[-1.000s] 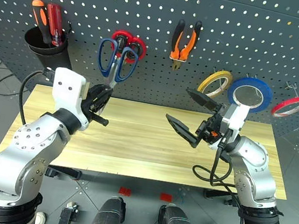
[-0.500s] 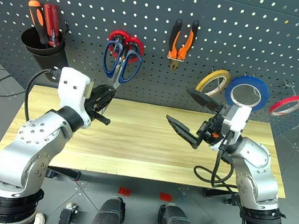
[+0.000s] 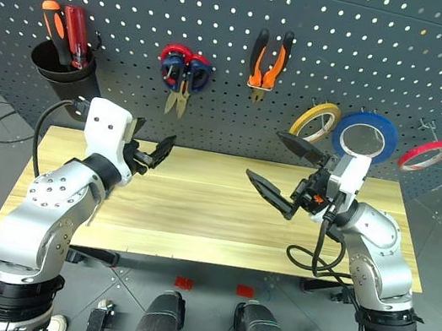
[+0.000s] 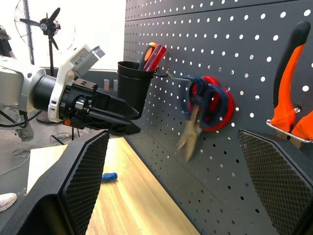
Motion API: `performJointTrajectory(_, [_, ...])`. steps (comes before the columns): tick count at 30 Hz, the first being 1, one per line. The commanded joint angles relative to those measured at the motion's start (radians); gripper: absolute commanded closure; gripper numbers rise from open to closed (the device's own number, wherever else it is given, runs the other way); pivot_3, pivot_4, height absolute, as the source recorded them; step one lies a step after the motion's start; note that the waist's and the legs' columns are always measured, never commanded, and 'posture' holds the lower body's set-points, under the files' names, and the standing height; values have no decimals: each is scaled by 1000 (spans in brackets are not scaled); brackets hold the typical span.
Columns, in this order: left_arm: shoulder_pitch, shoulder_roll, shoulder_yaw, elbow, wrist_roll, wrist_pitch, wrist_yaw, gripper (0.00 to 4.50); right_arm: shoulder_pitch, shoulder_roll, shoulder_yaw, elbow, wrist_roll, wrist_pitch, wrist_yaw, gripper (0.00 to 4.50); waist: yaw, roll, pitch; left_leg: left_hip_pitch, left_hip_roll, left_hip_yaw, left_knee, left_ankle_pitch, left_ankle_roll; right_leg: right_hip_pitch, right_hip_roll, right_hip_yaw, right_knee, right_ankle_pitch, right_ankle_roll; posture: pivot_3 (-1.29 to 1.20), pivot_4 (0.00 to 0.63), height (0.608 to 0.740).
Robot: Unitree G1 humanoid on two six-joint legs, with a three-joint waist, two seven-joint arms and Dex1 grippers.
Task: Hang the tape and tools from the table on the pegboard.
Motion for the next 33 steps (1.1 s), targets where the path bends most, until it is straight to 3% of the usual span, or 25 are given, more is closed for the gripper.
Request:
performJointTrajectory(1, [16,11,6,-29,10,-18,-4,41,6,-11,-11,-62,10,1,0,0,0,0,0,0,0,0,0,0,0,0,0,0,0,0,0,-146,253,740])
performJointTrajectory(10, [289,-49,51,-135,-7,26,33,41,25,-50,21,-106,9,35,39,0,-7,1,0,0,1,0,0,-3,4,0,0,0,0,0,0,-137,291,740])
performJointTrajectory(15, [383,-35,105,-69,-2,58,31,41,17,-79,98,-96,-59,83,50,0,-5,2,4,0,1,-1,0,-3,6,0,0,1,0,0,0,-118,337,740])
performJointTrajectory(19, [363,23,127,17,4,89,2,41,-5,-58,137,-96,-80,108,36,0,0,5,15,1,0,-2,1,-4,6,2,0,0,0,0,-1,-102,389,740])
performJointTrajectory(23, [276,158,127,212,14,101,-89,41,-74,8,221,-43,-163,155,-17,0,1,9,40,3,0,-2,2,-4,7,3,0,-1,0,0,-1,-76,437,740])
performJointTrajectory(26, [214,230,79,355,46,39,-161,41,-116,52,239,0,-200,199,-64,0,3,11,60,3,0,-3,1,-4,7,1,1,-1,2,-1,-2,-73,450,740])
performJointTrajectory(33, [21,297,-11,645,116,-102,-278,41,-164,98,226,33,-211,288,-106,0,6,12,108,1,0,0,1,-4,7,-1,0,0,2,-1,-2,-95,492,740])
